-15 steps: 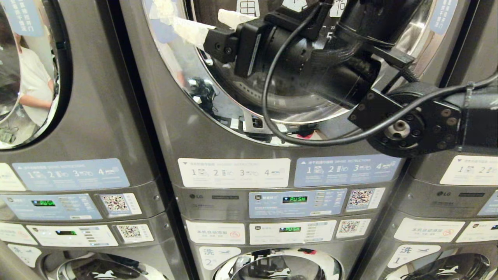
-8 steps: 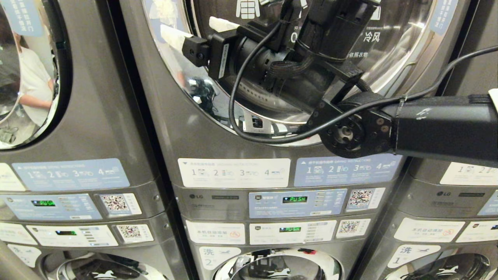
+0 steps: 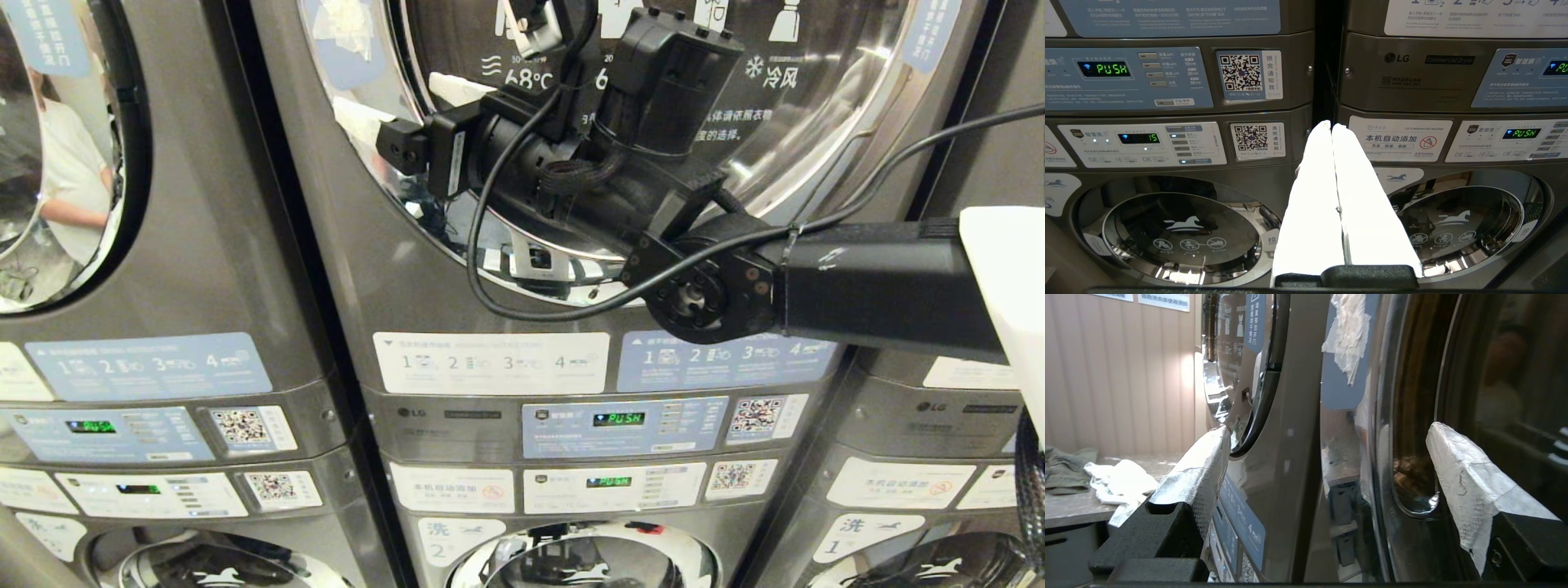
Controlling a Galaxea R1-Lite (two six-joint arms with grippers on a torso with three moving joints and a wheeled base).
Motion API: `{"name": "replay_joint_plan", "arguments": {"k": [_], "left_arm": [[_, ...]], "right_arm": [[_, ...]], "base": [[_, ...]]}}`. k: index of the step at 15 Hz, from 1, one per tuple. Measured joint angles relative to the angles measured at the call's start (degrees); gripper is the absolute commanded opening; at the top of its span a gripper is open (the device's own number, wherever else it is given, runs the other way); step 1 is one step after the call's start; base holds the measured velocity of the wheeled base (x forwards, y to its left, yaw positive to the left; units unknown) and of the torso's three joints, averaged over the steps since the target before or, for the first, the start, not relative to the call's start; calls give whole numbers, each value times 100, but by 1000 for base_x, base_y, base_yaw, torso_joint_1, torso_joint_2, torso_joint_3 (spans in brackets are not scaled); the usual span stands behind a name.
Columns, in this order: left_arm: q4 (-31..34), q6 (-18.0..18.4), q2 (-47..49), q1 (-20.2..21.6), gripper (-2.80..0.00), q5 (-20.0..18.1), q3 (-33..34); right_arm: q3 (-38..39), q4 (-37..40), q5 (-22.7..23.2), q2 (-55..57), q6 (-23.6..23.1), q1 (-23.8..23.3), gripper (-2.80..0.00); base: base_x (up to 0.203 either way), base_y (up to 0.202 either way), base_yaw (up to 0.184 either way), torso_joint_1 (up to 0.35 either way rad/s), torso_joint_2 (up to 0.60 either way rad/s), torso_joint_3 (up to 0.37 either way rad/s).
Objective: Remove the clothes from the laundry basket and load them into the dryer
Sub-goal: Open the dryer
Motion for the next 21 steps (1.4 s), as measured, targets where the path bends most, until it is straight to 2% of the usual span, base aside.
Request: {"name": "replay_joint_plan", "arguments": {"k": [7, 16, 21], "left_arm": [[0, -1, 0, 0, -280, 0, 0], [0, -3, 0, 0, -280, 0, 0], [0, -1, 0, 0, -280, 0, 0]], "right_arm": [[-33, 262, 134, 60, 23, 26, 0], [9, 607, 1011, -23, 67, 87, 0], [359, 625, 1404, -428, 223, 93, 0]], "base": [[0, 0, 0, 0, 0, 0], [0, 0, 0, 0, 0, 0], [0, 0, 0, 0, 0, 0]]}}
